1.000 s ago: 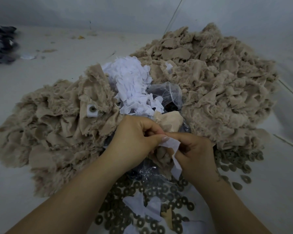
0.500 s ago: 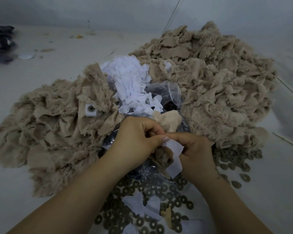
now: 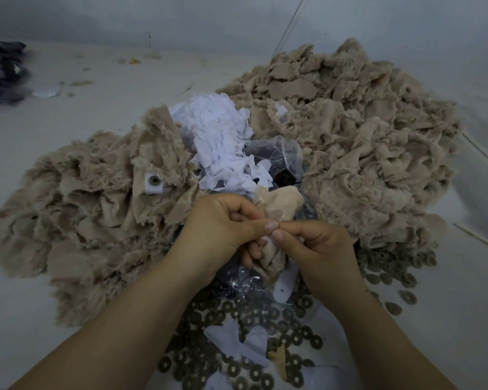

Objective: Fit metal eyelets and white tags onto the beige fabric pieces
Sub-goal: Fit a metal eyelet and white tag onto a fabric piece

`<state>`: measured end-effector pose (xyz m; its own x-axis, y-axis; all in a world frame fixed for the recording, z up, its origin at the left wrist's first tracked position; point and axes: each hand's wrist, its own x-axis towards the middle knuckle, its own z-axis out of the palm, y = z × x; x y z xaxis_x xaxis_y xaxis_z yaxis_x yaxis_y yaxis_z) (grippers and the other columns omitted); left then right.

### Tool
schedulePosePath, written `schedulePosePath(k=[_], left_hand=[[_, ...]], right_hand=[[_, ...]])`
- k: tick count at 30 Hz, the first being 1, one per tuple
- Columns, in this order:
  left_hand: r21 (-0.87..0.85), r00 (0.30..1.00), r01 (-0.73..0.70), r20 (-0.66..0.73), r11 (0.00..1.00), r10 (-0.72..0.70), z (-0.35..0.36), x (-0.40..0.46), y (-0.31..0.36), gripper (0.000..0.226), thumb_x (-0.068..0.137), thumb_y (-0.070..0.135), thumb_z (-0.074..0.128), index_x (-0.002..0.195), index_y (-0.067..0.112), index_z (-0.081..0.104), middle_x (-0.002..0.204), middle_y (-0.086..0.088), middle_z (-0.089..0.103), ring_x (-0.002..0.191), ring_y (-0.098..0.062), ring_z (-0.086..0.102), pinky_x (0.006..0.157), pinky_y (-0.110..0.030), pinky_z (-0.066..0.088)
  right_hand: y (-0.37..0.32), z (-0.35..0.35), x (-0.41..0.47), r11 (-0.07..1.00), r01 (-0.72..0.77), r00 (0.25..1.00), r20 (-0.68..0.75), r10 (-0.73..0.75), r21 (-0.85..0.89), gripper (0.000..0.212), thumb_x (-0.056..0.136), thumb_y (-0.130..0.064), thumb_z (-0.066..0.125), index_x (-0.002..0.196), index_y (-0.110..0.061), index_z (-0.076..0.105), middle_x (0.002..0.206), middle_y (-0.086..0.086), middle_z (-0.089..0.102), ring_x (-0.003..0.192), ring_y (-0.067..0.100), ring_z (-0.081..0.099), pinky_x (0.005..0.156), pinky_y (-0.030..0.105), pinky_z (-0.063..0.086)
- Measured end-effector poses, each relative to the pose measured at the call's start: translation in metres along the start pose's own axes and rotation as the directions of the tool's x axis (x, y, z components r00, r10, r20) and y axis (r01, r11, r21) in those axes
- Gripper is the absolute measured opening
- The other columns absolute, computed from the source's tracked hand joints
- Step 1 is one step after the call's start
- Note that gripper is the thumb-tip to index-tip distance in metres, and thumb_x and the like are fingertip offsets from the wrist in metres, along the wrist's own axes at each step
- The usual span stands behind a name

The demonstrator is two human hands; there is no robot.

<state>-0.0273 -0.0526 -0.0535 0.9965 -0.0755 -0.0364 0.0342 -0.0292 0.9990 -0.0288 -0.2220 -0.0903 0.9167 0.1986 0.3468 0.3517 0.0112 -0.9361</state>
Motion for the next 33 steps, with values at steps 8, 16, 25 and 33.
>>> schedulePosePath(k=[8,16,25,33], left_hand=[[0.018,0.999,-0.036,-0.010,0.999,0.037,0.003,-0.003,-0.004,0.012,0.086,-0.006,0.068,0.078,0.002,0.069,0.063,-0.020,0.066,0.049,-0.025,0.061,0.043,-0.029,0.052],[0.319,0.961,-0.203,-0.117,0.926,0.250,0.016,-0.006,-0.010,0.018,0.084,0.000,0.073,0.075,0.016,0.070,0.065,-0.003,0.067,0.057,-0.020,0.065,0.053,-0.033,0.058],[0.660,0.789,-0.482,0.040,0.576,0.614,0.022,-0.009,-0.016,0.014,0.080,-0.007,0.072,0.080,0.007,0.068,0.078,0.001,0.062,0.073,-0.006,0.055,0.067,-0.016,0.046],[0.673,0.654,-0.649,0.256,0.354,0.712,0.013,-0.018,-0.027,0.021,0.091,-0.001,0.062,0.110,0.000,0.073,0.119,-0.015,0.064,0.097,-0.025,0.061,0.086,-0.032,0.051]], right_hand=[[-0.004,0.004,-0.001,1.000,-0.018,0.992,-0.124,0.018,0.008,0.011,0.086,-0.013,0.069,0.089,-0.016,0.079,0.080,0.001,0.078,0.076,0.016,0.075,0.067,0.025,0.058],[-0.006,0.006,-0.003,0.988,-0.009,0.980,-0.196,-0.022,-0.155,0.022,0.084,-0.004,0.074,0.081,-0.026,0.076,0.077,-0.006,0.077,0.073,0.010,0.073,0.065,0.027,0.060],[-0.003,0.005,-0.003,0.989,-0.099,0.958,-0.277,0.066,-0.107,0.022,0.083,0.002,0.074,0.076,-0.018,0.071,0.061,0.006,0.070,0.054,0.028,0.065,0.053,0.032,0.055],[-0.003,0.001,0.002,0.951,-0.251,0.936,-0.207,0.286,0.178,0.029,0.086,-0.007,0.069,0.099,-0.032,0.073,0.048,0.008,0.048,0.050,0.023,0.038,0.054,0.033,0.041]])
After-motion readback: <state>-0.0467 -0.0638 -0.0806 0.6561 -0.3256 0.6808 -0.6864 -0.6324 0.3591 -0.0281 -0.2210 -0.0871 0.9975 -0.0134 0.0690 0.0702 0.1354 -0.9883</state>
